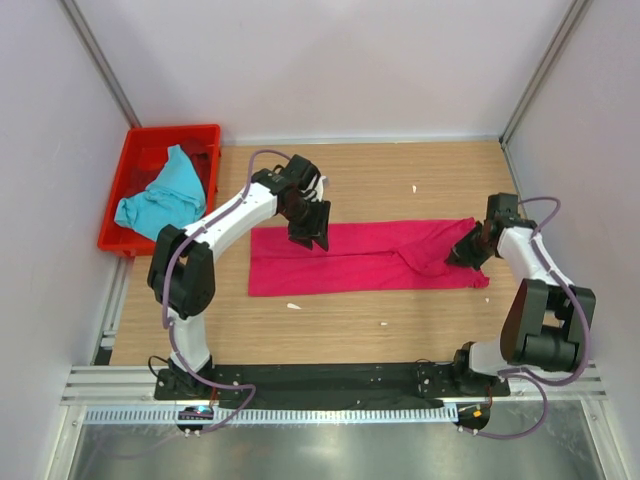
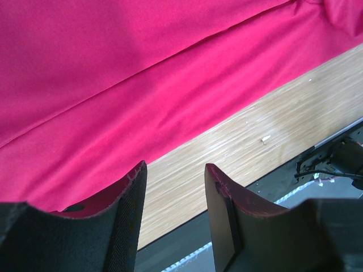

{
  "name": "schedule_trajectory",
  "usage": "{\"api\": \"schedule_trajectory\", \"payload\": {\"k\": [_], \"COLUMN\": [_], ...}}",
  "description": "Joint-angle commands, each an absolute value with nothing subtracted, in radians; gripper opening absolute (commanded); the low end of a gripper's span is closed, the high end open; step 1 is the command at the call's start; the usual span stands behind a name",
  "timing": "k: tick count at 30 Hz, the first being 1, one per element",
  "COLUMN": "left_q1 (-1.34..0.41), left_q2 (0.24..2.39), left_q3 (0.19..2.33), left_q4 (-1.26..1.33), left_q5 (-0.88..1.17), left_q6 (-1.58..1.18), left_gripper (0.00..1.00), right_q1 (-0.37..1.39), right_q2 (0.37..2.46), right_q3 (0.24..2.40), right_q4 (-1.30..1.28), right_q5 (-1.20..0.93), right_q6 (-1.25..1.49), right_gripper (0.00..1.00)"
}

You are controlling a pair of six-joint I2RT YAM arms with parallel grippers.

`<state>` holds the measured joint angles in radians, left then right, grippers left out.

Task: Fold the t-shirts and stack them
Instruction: Fold the tshirt

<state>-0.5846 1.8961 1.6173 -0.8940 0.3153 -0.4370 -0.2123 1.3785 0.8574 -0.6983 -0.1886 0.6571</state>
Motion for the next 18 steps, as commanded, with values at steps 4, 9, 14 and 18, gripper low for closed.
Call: {"api": "schedule_trajectory", "payload": {"k": [4,9,14,18], "left_q1": [-0.583,-0.583,-0.581,-0.583], "left_q2": [1.901,1.904,1.905,1.91], "left_q3": [1.657,1.652,1.651,1.651], "left_q4": [-0.882,-0.893,-0.897,-0.896], "left_q5": [0.339,0.336,0.336,0.331], "left_q6": [-0.428,-0.417,-0.413,-0.411], "left_gripper": [0.47,0.46,0.46,0.46], "right_q1": [-0.212,-0.21,-0.21,-0.212], "right_q2": [1.566,1.716,1.861,1.916], "right_q3": [1.067,1.219,1.382,1.485], "right_q4": [-0.667,-0.623,-0.621,-0.67], "right_q5": [-0.207,-0.236,-0.245,-0.229], "right_q6": [0.65,0.658,0.621,0.554], "right_gripper": [0.01,0.01,0.02,0.14]}}
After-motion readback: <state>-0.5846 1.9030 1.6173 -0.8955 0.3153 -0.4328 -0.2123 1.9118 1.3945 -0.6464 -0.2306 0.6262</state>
